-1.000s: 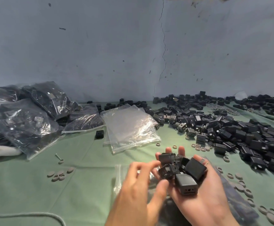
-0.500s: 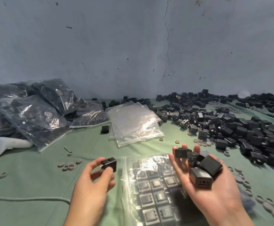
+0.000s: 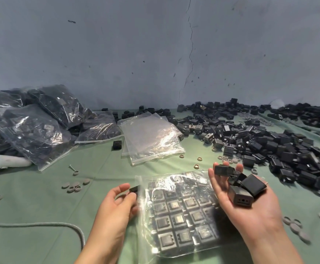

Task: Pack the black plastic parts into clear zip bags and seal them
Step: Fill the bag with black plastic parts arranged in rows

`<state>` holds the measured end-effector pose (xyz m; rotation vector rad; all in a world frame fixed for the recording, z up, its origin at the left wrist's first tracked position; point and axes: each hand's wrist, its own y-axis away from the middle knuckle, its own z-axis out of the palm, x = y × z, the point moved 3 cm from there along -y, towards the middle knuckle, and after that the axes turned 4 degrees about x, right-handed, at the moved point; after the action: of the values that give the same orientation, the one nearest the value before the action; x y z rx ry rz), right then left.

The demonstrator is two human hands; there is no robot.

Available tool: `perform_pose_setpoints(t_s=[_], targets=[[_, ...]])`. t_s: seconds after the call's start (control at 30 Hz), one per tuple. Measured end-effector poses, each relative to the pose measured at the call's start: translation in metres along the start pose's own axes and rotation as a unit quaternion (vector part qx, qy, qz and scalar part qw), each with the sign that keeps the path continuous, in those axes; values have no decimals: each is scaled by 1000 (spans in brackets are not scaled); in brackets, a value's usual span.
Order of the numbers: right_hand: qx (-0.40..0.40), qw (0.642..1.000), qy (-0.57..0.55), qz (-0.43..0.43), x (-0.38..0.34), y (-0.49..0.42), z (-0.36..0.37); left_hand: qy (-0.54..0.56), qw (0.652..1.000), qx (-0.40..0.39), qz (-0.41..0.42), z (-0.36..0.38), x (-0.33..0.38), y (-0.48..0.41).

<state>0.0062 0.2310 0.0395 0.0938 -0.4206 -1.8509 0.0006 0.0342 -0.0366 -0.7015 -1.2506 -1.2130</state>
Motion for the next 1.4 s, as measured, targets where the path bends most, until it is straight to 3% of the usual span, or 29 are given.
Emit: perform_pose_setpoints(t_s=[0.03,0.07,0.2,0.37,0.43,0.57,0.73,0.97,1.2,1.4], targets=[[46,998,16,47,-49,-13,-31,-19,1000,-5,6,1,-1,-2],[30,995,62,68,-50,-21,-28,-32,999,-18,10,3,-2,-3],[-2,983,180,38,-58,-23,-22,-57,993,-103,15,12,0,-2],[-8,984,172,44,-59,-23,-21,-184,975,-83,97,21,1,-4],[5,983,173,53,-60,-29,-20,-199,971,-92,95,24,0,-7],[10,984,166,62,-60,-36,-23,-135,983,-104,62,29,3,-12],[-3,985,159,63,-61,-39,-22,-54,998,-12,20,24,3,-17],[-4,982,177,66,-63,-43,-24,-157,982,-94,52,42,1,-11],[-7,980,189,68,-63,-45,-23,-133,988,-34,69,37,11,-5],[-5,977,199,72,-59,-48,-25,-42,989,-139,-17,52,7,0]])
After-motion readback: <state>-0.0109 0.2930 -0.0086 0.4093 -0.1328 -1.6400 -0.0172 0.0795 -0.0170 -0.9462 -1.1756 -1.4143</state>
